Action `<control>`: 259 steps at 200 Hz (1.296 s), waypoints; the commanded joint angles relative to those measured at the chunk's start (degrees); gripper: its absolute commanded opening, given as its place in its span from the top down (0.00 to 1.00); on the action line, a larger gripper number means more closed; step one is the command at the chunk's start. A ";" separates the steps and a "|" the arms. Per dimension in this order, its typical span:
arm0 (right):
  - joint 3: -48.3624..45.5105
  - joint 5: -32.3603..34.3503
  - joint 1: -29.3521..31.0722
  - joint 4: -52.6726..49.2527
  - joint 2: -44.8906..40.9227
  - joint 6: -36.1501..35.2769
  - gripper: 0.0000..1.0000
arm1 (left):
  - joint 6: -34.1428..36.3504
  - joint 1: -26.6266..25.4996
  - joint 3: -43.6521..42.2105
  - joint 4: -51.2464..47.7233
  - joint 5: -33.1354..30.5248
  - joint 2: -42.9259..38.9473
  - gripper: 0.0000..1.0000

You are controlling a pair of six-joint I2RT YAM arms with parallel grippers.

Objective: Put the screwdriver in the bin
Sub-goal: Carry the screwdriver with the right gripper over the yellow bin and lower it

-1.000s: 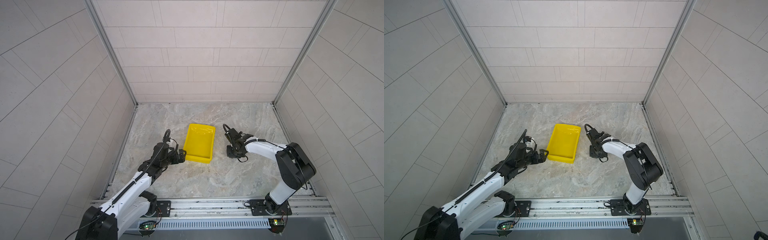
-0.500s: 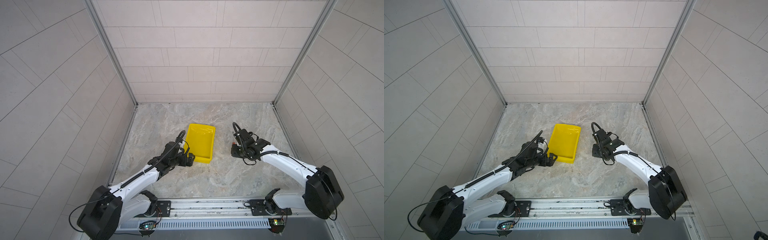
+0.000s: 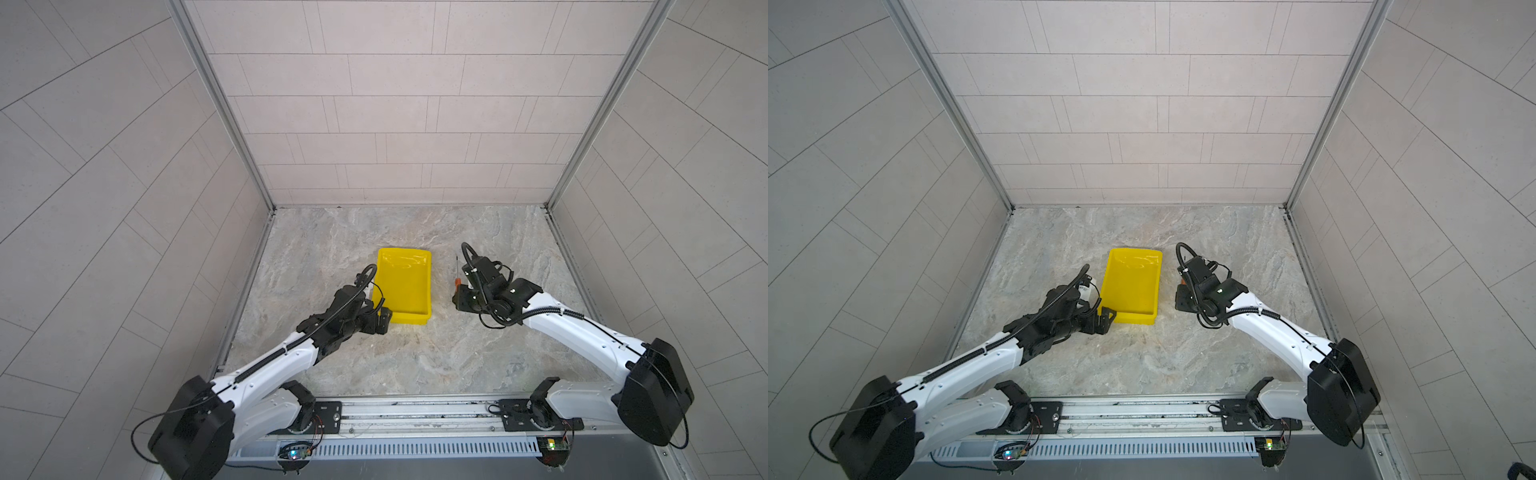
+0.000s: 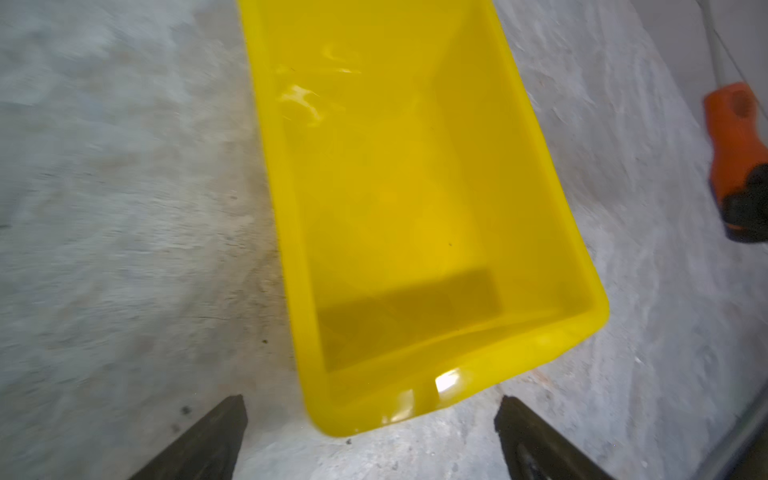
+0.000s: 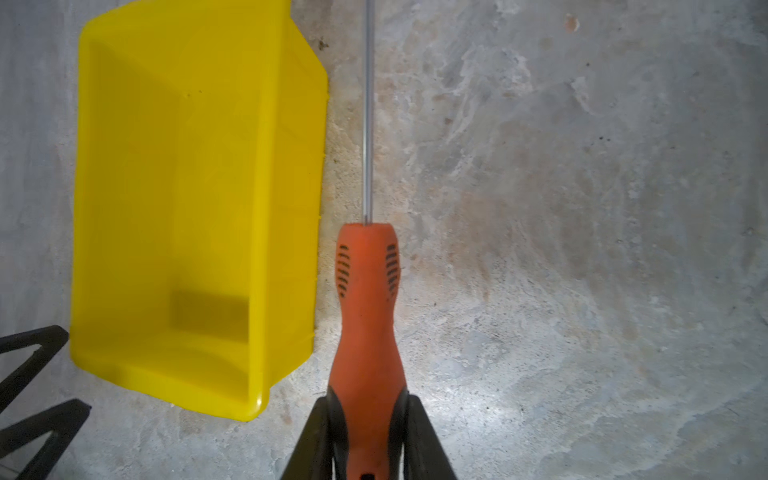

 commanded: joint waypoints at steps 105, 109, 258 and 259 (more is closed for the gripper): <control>20.05 3.00 16.02 13.39 27.51 12.44 0.89 | -8.39 2.62 -3.36 -11.98 -27.70 -15.53 0.00; 20.57 2.77 15.98 13.52 28.34 12.64 0.89 | -8.45 2.56 -3.37 -12.09 -27.75 -15.62 0.00; 27.50 -0.82 13.69 13.90 38.96 14.65 0.70 | -8.40 2.64 -5.33 -9.54 -27.32 -18.34 0.00; 27.48 -0.82 13.69 13.85 38.88 14.54 0.70 | -8.40 2.64 -5.32 -9.54 -27.32 -18.34 0.00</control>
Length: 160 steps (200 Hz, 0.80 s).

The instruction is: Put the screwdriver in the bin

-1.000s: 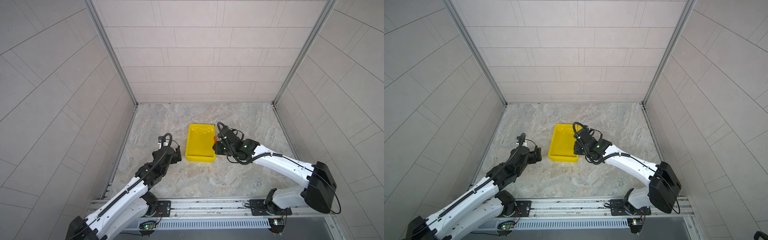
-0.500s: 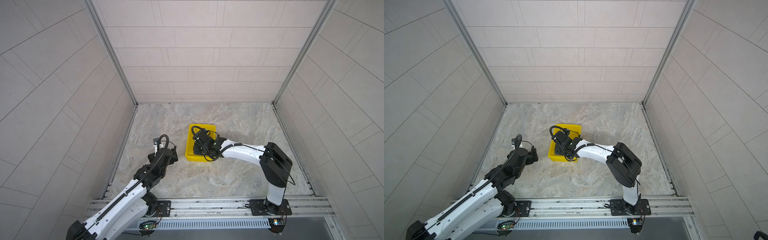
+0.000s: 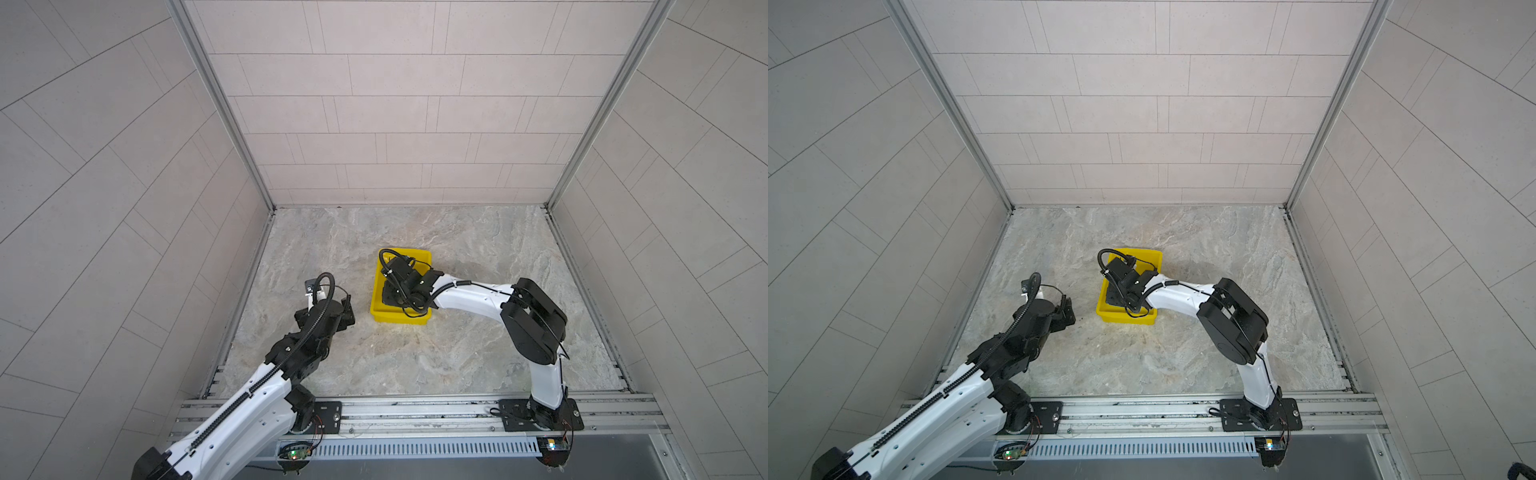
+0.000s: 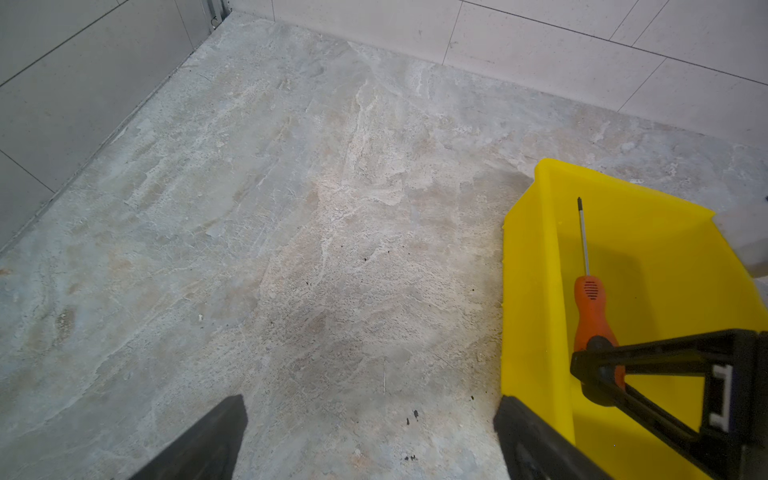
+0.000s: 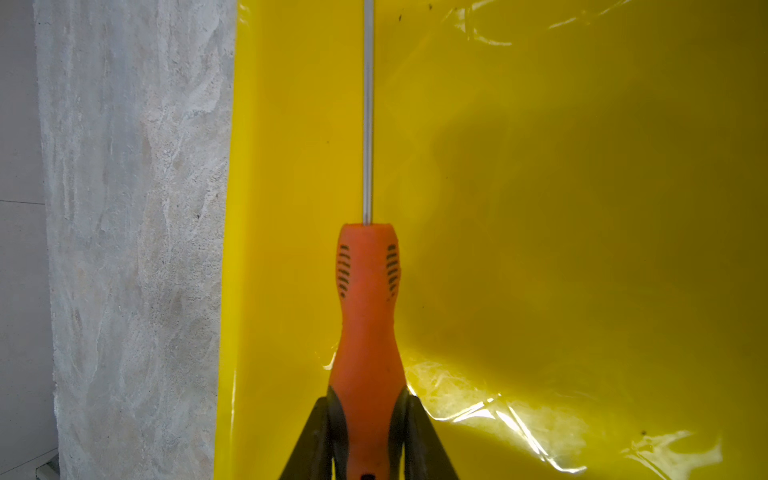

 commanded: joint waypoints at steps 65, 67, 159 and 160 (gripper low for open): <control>-1.13 -0.56 -0.49 -2.36 -6.50 -0.37 0.60 | -0.25 0.12 -0.63 0.77 -0.28 -0.22 0.00; -1.30 -0.55 -0.54 -2.43 -6.93 -0.47 0.60 | -0.25 0.14 -0.63 0.77 -0.21 -0.28 0.00; -20.60 27.43 -16.01 -10.85 -40.68 -24.36 0.36 | -0.52 0.10 -1.07 0.64 0.70 -1.27 0.00; -21.02 28.01 -16.15 -10.65 -41.09 -24.66 0.36 | -0.52 0.14 -1.07 0.66 0.74 -1.23 0.00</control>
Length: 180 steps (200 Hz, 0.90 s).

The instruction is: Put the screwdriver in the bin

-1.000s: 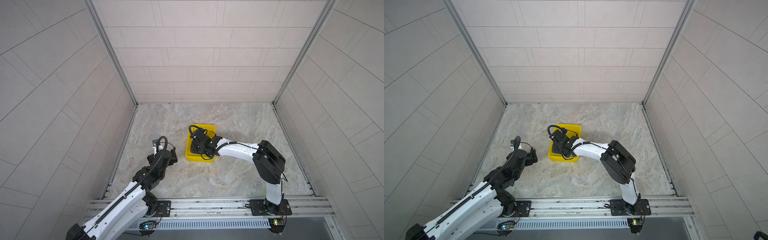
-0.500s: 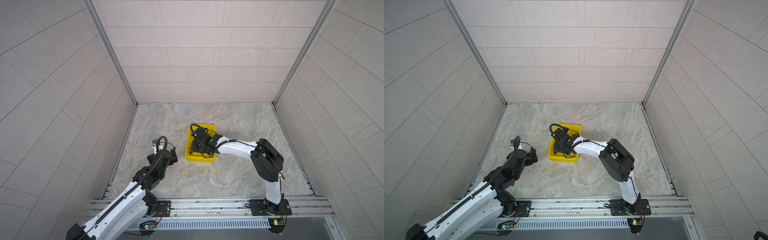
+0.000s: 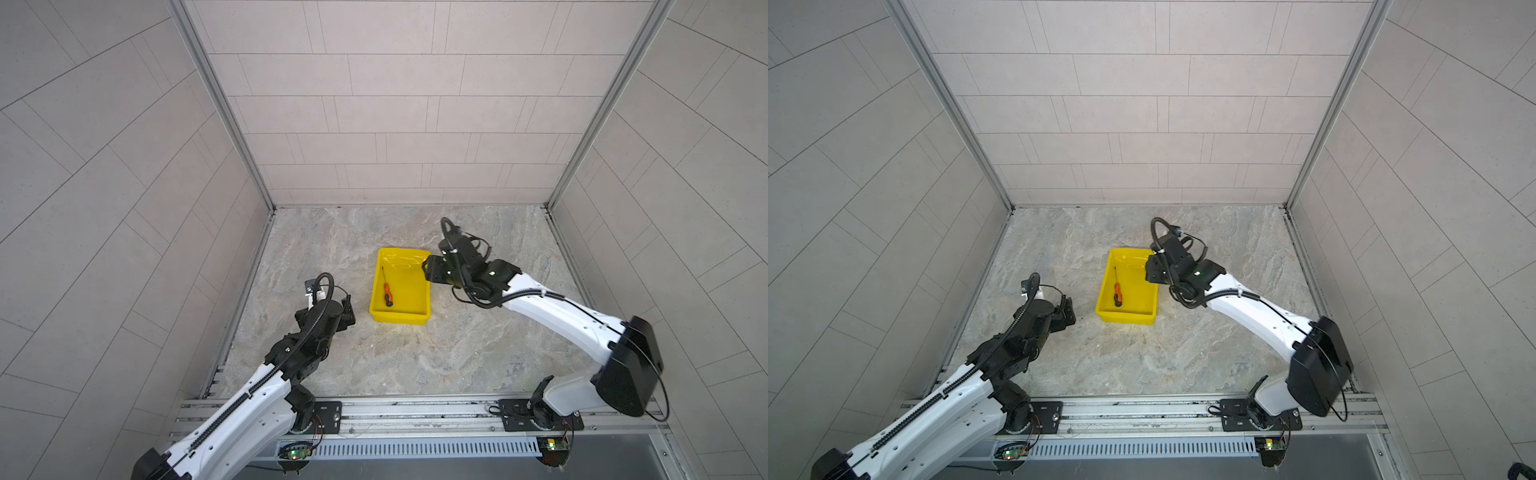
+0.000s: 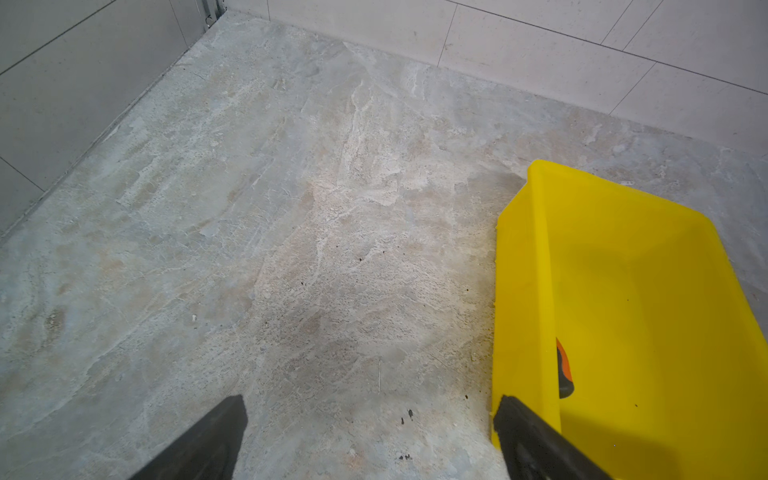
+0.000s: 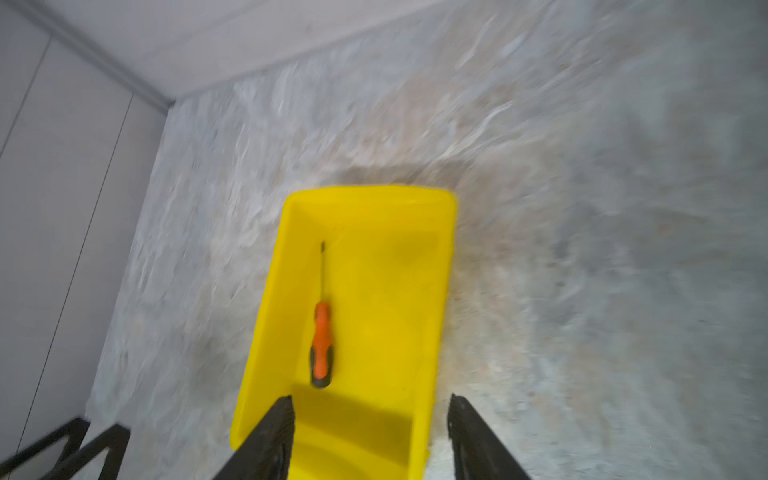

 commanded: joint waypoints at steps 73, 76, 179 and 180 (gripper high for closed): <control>-42.38 34.96 -7.75 38.76 -35.38 -50.02 0.28 | -0.29 0.14 -0.67 0.58 0.35 0.47 0.00; -43.01 35.25 -8.25 39.74 -35.21 -50.44 0.28 | -0.29 0.17 -0.67 0.61 0.44 0.50 0.00; -49.20 30.88 -17.85 76.75 -4.12 -48.69 0.25 | -0.36 0.14 -0.67 0.80 0.79 1.29 0.00; -49.18 30.78 -17.91 76.68 -3.98 -48.74 0.25 | -0.36 0.11 -0.63 0.80 0.75 1.29 0.00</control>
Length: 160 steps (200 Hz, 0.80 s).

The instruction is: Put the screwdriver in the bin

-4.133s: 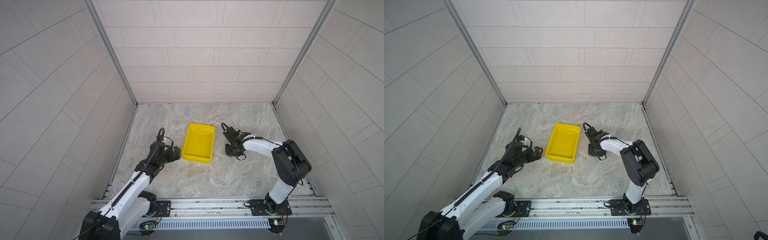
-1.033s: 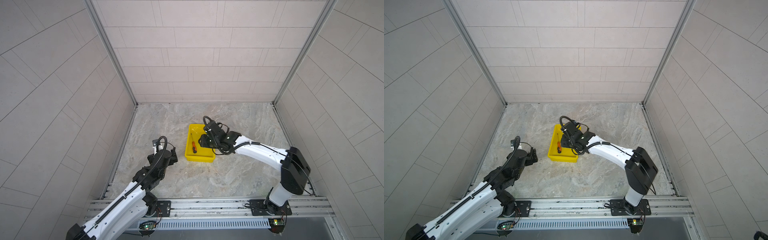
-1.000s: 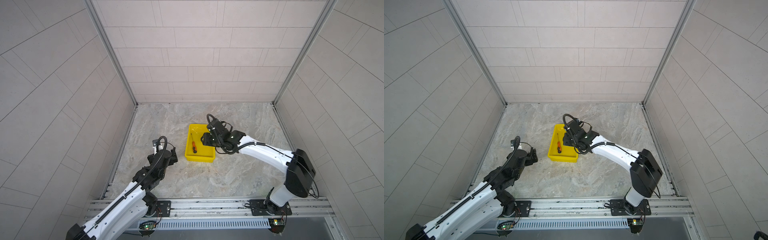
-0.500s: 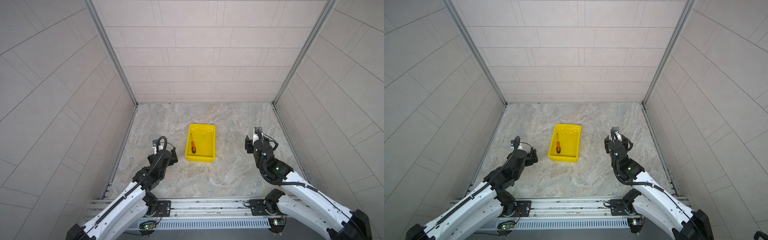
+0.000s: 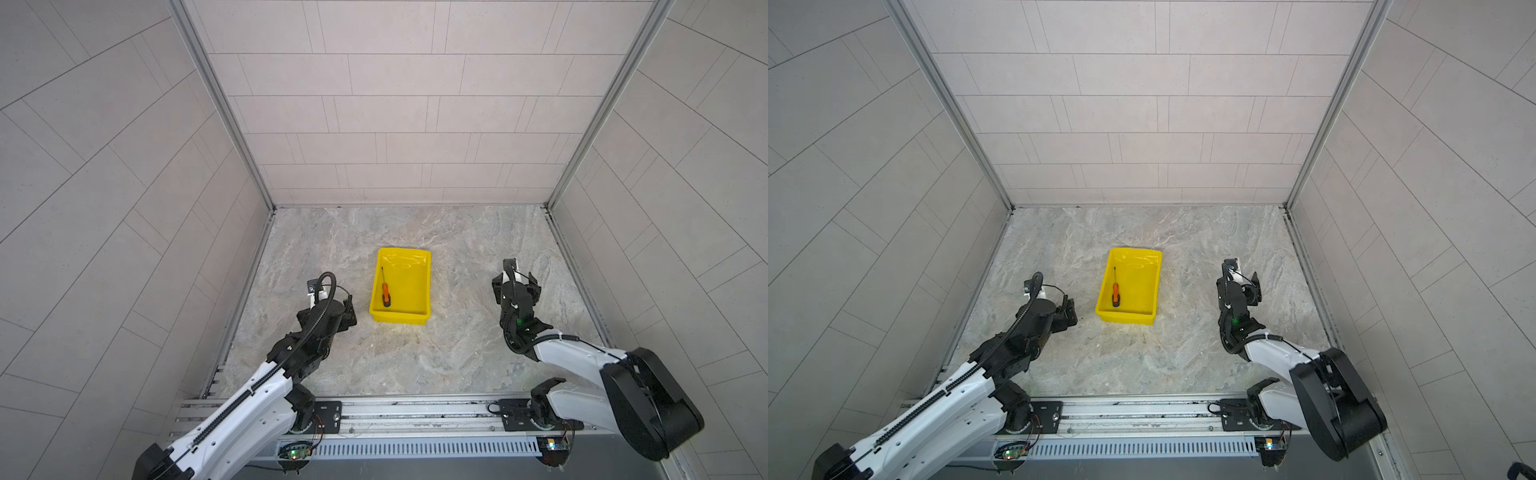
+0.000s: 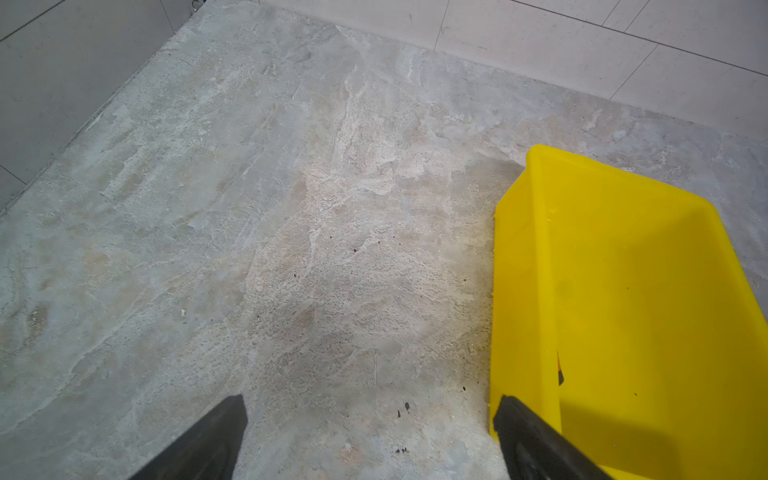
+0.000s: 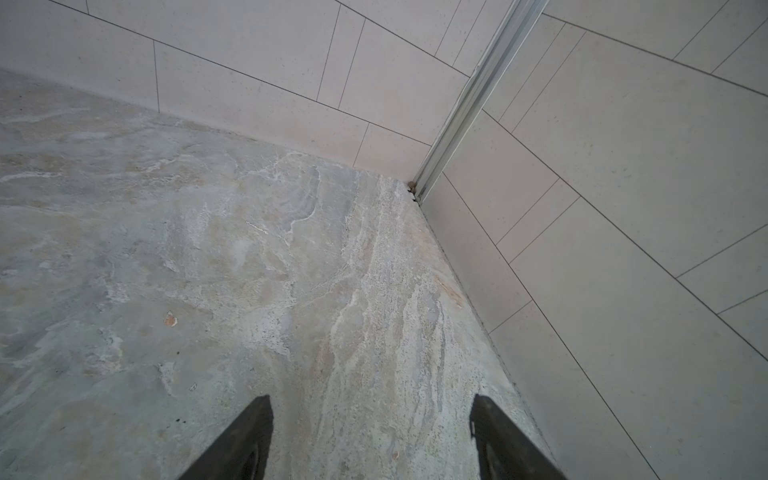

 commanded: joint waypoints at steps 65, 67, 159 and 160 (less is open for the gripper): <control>-2.08 1.24 -3.03 20.27 10.72 -1.64 0.19 | -0.71 0.17 -0.48 0.71 -0.79 0.46 0.00; -2.01 1.07 -3.21 20.10 10.74 -1.54 0.19 | -0.69 0.17 -0.48 0.75 -0.87 0.50 0.00; -5.38 -9.00 -8.87 37.28 22.40 1.28 0.01 | -0.17 0.17 -0.48 4.33 0.05 5.68 0.00; -5.29 -9.02 -8.87 37.19 22.41 1.26 0.01 | -0.22 0.17 -0.48 4.36 0.00 5.82 0.00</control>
